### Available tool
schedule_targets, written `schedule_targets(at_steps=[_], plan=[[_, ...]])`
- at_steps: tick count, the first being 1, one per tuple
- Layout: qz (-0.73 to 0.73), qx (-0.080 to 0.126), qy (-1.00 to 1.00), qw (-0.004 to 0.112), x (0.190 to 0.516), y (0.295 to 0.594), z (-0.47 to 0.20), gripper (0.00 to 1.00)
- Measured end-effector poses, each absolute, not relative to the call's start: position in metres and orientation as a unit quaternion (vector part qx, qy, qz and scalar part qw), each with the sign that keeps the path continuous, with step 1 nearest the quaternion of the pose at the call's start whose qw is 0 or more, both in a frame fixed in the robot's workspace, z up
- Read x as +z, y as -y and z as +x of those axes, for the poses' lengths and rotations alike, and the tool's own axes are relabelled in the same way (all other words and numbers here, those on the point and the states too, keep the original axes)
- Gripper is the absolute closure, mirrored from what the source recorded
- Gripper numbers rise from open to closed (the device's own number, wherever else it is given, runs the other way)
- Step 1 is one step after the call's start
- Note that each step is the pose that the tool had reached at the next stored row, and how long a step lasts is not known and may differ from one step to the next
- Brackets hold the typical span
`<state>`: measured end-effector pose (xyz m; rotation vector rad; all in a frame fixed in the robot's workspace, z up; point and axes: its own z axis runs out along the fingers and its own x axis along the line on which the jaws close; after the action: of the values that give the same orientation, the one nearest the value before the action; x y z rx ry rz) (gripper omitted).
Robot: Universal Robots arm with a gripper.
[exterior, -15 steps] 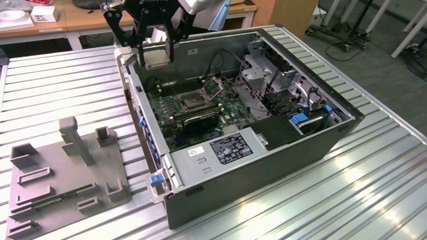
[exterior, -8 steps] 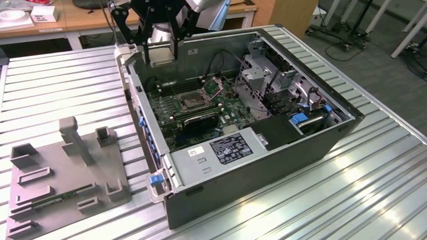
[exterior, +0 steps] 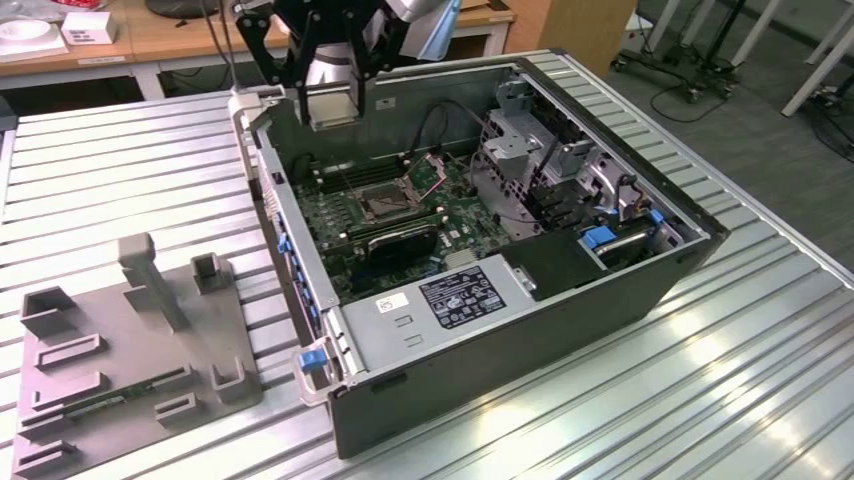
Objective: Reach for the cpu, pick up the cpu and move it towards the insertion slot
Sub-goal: 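Pick up the cpu and move it towards the insertion slot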
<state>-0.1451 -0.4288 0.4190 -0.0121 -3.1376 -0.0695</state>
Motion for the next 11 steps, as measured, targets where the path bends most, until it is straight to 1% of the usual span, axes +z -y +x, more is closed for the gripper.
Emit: schedule_targets(at_steps=[11], plan=[[-0.004, -0.022, 1.000, 0.002, 0.419, 0.427, -0.130, 0.45]])
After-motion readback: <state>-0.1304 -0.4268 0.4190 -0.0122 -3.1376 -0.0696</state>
